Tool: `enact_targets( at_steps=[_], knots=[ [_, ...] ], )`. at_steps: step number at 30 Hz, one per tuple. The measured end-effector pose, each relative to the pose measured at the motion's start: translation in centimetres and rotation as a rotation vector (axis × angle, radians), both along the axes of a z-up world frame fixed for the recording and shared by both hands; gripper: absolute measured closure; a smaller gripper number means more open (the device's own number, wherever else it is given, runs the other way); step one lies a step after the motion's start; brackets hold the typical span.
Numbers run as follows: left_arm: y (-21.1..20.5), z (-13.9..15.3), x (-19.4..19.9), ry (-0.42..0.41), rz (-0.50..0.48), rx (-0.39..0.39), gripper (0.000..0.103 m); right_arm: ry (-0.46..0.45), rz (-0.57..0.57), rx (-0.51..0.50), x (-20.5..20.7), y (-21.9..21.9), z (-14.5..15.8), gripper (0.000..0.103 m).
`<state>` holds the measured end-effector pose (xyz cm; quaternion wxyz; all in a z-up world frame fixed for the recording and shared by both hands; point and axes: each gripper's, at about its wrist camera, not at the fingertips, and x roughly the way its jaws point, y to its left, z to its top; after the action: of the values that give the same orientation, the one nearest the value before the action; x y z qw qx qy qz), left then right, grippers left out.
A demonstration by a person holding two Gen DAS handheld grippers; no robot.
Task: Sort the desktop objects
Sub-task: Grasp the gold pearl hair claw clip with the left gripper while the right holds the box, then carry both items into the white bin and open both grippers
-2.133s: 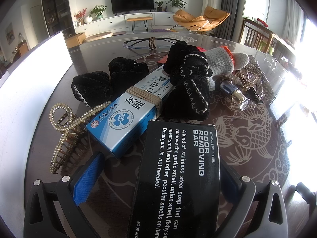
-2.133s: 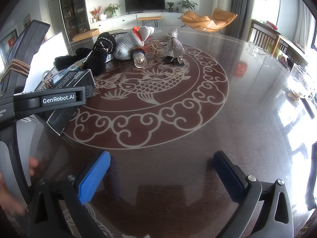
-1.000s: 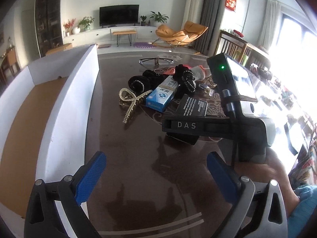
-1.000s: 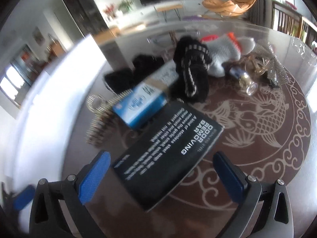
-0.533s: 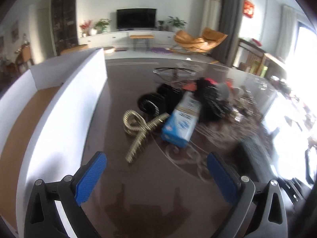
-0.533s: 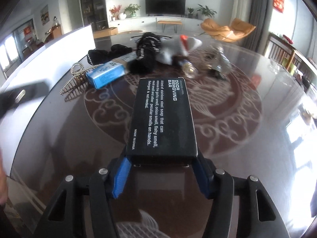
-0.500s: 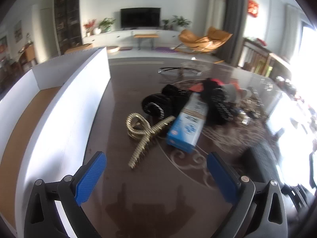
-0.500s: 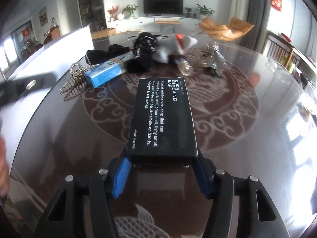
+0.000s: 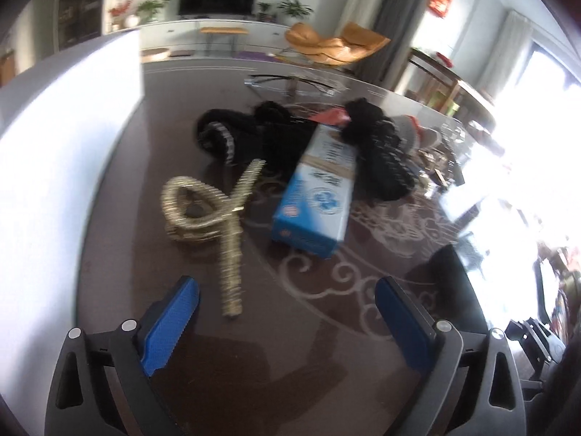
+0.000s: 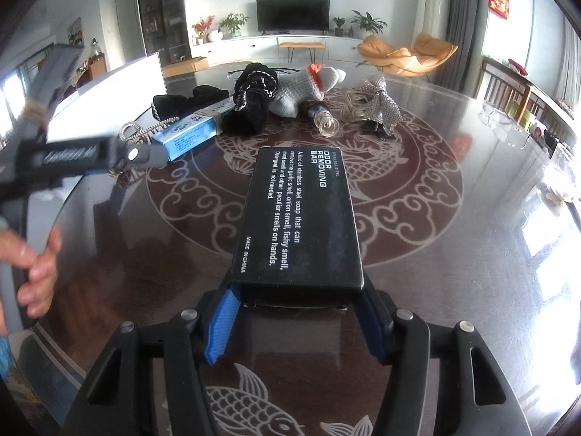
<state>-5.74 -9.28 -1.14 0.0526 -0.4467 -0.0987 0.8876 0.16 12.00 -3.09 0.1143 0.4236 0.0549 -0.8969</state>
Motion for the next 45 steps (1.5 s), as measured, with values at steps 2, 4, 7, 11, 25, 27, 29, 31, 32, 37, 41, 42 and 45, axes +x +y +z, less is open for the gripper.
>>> enact_targets(
  at_steps=[2,4,7,11,25,27,29,31,32,37,41,42,45],
  knots=[
    [-1.4,-0.1,-0.2,-0.002,0.085,-0.04,0.004,0.0,0.002,0.0,0.0,0.0,0.0,0.041],
    [-1.6,-0.2,-0.8,-0.01,0.12,-0.059,0.005,0.0,0.009,0.004,0.1,-0.1,0.0,0.038],
    [-1.2,-0.5,-2.5,-0.031,0.137,-0.133,0.005,-0.004,0.001,-0.003,-0.1,0.1,0.0,0.034],
    [-1.6,-0.5,-5.1,-0.042,0.153,-0.17,0.005,-0.004,-0.001,0.003,0.2,0.1,0.0,0.031],
    [0.5,0.6,3.9,0.027,-0.018,-0.218,0.053,-0.056,-0.022,-0.028,-0.3,0.7,-0.3,0.0],
    [0.7,0.5,3.9,0.028,-0.022,-0.222,0.053,-0.067,-0.023,-0.031,-1.1,0.6,-0.3,0.0],
    [1.1,0.1,4.4,0.027,-0.016,-0.218,0.053,-0.095,0.016,-0.076,-2.6,0.2,0.0,0.0],
    [0.7,0.4,4.0,0.026,-0.014,-0.174,0.054,-0.113,0.024,-0.091,-3.7,0.3,0.6,0.034],
    [0.6,1.0,4.3,0.033,-0.014,-0.144,0.057,-0.12,0.019,-0.08,-3.9,0.4,0.9,0.044],
    [0.7,5.3,6.5,0.108,-0.034,-0.053,0.057,-0.123,0.044,-0.126,-2.2,1.2,3.9,0.044],
    [-1.9,10.4,9.3,0.172,-0.022,0.036,0.057,-0.068,0.119,-0.169,-0.7,-0.8,8.2,0.044],
    [-3.4,11.8,10.2,0.189,-0.003,0.049,0.057,-0.05,0.148,-0.182,-0.4,-2.0,9.4,0.044],
    [-8.6,14.8,12.7,0.223,0.087,0.019,0.057,-0.014,0.248,-0.243,0.3,-6.3,13.1,0.044]
  ],
)
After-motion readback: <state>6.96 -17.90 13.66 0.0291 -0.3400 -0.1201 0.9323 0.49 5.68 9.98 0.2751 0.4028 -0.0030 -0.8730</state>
